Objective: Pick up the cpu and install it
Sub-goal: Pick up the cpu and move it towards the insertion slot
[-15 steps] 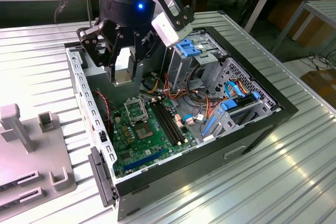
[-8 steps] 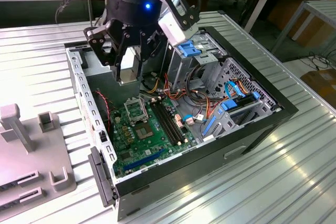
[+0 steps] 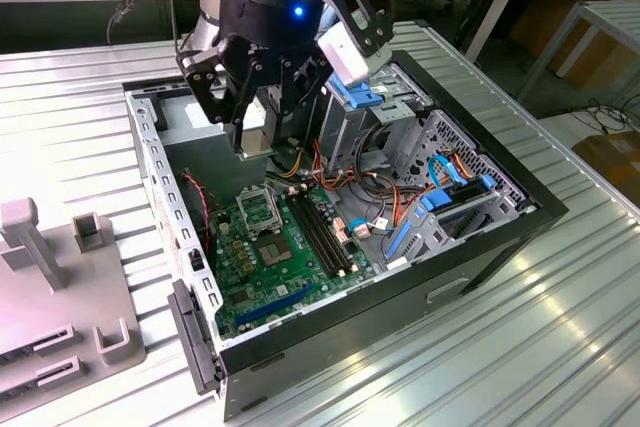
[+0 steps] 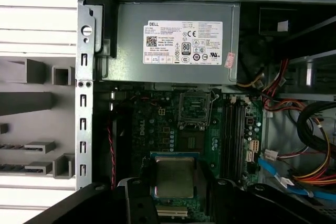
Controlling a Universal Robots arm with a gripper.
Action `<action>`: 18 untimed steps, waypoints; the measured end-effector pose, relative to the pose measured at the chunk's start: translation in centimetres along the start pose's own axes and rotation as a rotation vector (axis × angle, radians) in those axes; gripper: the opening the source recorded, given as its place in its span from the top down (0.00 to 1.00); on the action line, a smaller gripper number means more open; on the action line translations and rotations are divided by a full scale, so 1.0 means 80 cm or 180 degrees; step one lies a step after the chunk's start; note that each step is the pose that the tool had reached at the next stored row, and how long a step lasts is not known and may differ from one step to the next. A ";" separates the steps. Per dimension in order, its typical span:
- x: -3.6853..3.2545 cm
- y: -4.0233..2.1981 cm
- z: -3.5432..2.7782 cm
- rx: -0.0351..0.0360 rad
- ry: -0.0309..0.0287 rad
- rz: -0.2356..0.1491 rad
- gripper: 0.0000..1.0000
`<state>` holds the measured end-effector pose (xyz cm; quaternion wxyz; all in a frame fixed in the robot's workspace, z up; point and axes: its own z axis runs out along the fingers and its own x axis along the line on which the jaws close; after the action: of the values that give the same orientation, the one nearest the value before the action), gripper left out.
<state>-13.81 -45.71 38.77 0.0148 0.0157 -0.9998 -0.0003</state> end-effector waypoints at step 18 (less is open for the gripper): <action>-0.0133 -0.0009 -0.0004 0.0000 0.0000 0.0000 0.56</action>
<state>-12.74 -45.75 38.77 0.0148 0.0158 -0.9998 -0.0003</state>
